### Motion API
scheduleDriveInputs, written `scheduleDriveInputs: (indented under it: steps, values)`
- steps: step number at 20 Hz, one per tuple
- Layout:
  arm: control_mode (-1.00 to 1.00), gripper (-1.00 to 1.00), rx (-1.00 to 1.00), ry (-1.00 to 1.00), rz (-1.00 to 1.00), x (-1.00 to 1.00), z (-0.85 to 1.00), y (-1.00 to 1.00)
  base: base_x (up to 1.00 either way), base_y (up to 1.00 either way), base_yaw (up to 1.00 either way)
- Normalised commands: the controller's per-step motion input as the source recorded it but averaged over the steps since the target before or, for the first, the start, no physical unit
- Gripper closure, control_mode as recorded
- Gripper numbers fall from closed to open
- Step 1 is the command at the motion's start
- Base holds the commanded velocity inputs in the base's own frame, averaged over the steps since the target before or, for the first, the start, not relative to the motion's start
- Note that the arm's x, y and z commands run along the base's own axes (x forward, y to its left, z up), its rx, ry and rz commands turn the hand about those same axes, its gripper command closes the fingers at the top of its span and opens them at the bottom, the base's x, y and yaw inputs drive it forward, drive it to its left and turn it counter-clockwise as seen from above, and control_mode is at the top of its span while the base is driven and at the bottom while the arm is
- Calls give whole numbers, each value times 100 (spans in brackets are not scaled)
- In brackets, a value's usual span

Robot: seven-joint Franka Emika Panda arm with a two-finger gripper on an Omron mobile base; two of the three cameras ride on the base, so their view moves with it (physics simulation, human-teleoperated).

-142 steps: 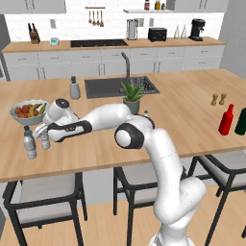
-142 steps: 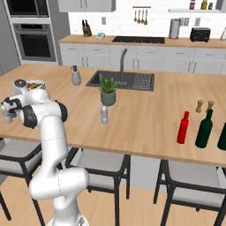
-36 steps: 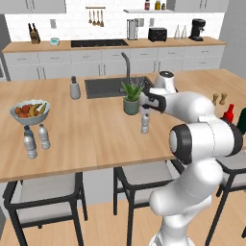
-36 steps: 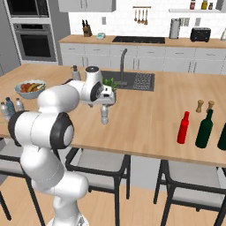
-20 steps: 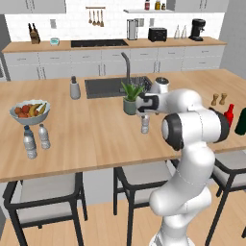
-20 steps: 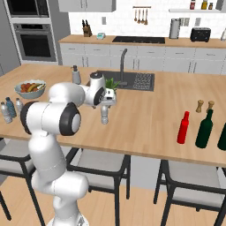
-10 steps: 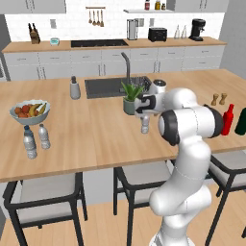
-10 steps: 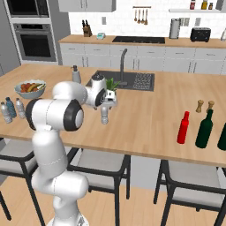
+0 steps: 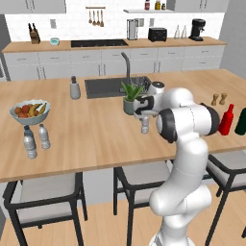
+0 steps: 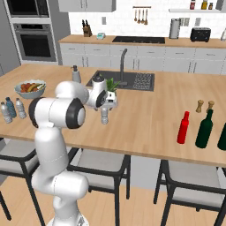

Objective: Move the plastic bottles in the middle to the plastics group, and the glass bottles in the middle to the glass group.

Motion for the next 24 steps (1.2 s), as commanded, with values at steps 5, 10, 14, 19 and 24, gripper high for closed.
scheduleDriveInputs:
  steps: [5,10,14,19,24]
  values:
    - [-100,-100,0,0,0,19,-2,0,0,0,0]
    - [-100,-100,0,0,0,2,-1,0,0,0,0]
    - [-100,-100,0,0,0,0,-6,0,0,0,0]
    - [-100,-100,0,0,0,0,-15,0,0,0,0]
    - [-100,-100,0,0,0,3,-3,0,0,0,0]
